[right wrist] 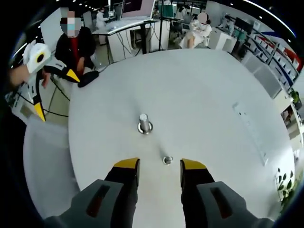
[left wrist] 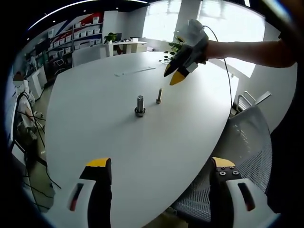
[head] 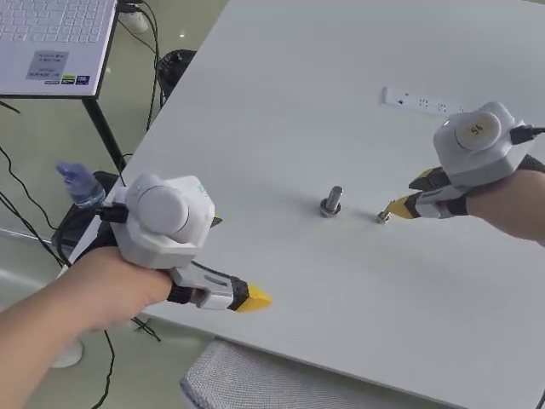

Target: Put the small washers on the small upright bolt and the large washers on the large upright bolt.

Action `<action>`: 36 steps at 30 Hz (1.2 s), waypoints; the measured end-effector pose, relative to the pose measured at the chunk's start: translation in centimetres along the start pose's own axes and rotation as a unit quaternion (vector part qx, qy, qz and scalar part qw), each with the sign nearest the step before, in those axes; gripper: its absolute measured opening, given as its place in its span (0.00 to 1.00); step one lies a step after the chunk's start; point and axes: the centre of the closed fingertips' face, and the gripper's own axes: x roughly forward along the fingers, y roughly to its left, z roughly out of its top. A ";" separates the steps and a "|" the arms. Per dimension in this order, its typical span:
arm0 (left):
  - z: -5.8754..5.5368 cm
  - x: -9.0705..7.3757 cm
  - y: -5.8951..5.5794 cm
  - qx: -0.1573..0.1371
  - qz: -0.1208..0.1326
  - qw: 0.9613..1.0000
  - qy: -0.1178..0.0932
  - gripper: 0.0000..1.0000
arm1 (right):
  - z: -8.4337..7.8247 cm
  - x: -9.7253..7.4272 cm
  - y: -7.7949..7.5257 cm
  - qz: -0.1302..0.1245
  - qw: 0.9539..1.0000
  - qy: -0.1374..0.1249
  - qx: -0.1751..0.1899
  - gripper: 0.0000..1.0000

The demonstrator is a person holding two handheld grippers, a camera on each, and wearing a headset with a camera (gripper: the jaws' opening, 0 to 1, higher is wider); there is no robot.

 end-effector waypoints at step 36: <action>2.3 -0.7 -1.3 0.011 0.012 0.999 -0.050 0.89 | -2.3 -11.2 4.0 -0.019 0.959 -0.254 0.126 0.56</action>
